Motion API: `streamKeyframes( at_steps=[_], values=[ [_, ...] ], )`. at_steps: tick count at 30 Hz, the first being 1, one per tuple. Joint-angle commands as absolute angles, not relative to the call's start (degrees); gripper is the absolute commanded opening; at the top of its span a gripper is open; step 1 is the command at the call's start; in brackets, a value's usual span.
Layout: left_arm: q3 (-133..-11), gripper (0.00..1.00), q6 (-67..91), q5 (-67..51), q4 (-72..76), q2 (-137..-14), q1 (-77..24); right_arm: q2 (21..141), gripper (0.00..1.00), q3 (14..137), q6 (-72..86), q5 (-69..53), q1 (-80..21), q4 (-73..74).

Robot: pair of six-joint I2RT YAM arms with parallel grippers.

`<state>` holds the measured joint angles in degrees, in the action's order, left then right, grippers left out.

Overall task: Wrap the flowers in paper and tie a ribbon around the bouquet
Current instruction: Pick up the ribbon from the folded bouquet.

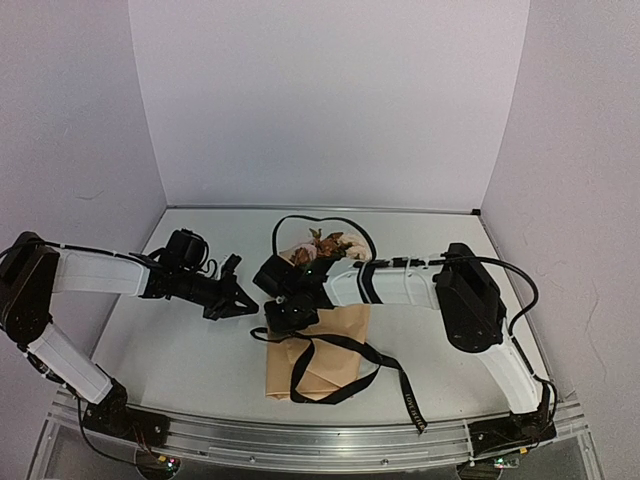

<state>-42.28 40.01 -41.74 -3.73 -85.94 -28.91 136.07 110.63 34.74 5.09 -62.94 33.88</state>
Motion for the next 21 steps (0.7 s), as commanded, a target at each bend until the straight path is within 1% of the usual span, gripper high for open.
streamKeyframes(
  at_steps=[1, 6, 10, 13, 18, 21],
  values=[
    [-41.1, 0.03, 41.9, -41.9, 0.5, -84.4, -28.6, 134.1, 0.14, 113.8, 35.1, 4.2, -62.8, 34.1],
    [-39.9, 0.03, 43.3, -42.6, 3.6, -84.9, -28.6, 132.8, 0.14, 114.1, 36.4, 1.2, -61.7, 33.1],
    [-39.1, 0.03, 43.9, -43.0, 5.4, -85.1, -28.6, 132.6, 0.05, 114.0, 38.9, -3.1, -59.9, 31.0],
    [-38.6, 0.03, 44.2, -43.1, 6.7, -85.1, -28.6, 132.4, 0.02, 114.0, 41.2, -6.0, -58.9, 29.4],
    [-37.5, 0.04, 44.8, -43.2, 9.2, -84.8, -28.6, 131.9, 0.02, 113.6, 45.5, -12.3, -57.2, 25.4],
    [-36.9, 0.07, 44.4, -42.4, 10.1, -84.4, -28.6, 132.4, 0.0, 114.5, 48.9, -15.8, -56.1, 23.3]
  ],
)
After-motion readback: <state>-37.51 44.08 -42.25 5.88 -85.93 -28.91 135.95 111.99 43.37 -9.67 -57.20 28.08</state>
